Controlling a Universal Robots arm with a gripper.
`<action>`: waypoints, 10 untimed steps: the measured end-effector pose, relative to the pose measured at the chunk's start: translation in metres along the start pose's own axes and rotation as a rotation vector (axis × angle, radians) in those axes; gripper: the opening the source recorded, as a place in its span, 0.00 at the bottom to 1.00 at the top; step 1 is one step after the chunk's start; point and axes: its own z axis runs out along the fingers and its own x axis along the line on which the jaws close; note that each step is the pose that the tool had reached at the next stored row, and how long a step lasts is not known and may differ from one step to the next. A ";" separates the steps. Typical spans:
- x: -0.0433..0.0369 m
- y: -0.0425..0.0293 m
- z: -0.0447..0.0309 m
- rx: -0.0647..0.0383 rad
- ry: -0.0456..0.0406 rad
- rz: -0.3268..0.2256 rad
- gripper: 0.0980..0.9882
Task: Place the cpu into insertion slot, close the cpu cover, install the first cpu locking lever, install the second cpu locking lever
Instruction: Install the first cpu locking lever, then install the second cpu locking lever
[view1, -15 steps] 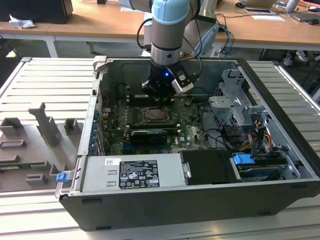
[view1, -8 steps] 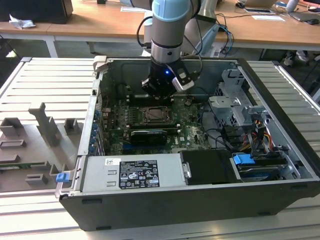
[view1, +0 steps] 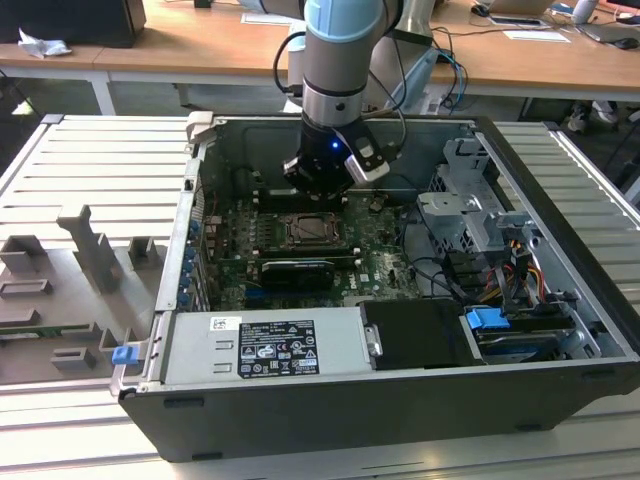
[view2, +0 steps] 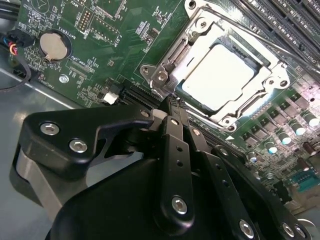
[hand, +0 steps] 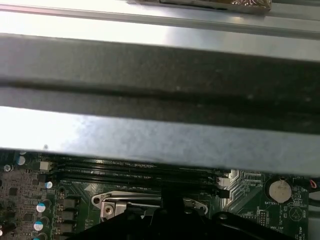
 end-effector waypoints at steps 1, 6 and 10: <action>0.0000 -0.0003 0.0000 0.000 0.0000 0.000 0.01; 0.0002 -0.0021 -0.0002 0.000 0.0001 0.000 0.01; 0.0002 -0.0031 -0.0004 0.000 0.0001 0.000 0.01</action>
